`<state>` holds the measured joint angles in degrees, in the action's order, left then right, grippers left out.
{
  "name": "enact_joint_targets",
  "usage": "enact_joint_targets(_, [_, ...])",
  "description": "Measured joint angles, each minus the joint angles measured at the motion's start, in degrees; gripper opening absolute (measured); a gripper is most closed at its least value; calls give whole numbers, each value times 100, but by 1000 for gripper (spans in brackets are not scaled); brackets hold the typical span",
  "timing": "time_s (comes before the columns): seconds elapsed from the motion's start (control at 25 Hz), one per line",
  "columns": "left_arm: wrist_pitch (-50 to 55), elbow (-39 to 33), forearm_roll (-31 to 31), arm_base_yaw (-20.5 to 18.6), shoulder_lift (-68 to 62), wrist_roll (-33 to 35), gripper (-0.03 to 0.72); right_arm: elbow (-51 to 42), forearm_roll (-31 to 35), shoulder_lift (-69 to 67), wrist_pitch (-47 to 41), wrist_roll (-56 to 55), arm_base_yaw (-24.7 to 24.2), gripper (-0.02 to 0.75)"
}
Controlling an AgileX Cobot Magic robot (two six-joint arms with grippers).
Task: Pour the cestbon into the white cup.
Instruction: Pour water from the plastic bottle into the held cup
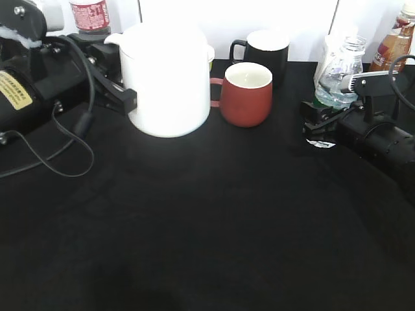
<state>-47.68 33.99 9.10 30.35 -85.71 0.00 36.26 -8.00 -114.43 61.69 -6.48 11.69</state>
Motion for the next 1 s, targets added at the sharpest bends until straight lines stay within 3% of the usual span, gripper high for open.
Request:
enact_joint_targets(0.12, [10, 0, 57, 0, 0, 0, 47, 0, 0, -4, 19, 0, 0, 479])
enact_joint_targets(0.24, [419, 0, 731, 20, 0, -57, 47, -352, -53, 550, -136, 99, 0, 479])
enact_joint_targets(0.44, [540, 191, 970, 757, -330, -379, 46, -613, -1265, 2726, -1074, 880, 0, 479])
enact_joint_targets(0.64, [615, 1308, 990, 1300, -1063, -477, 46, -613, -1718, 3937, -1396, 2214, 0, 477])
enact_joint_targets(1.0, [227, 1741, 990, 1312, -1233, -757, 46, -613, -1789, 3996, -1482, 5095, 0, 477])
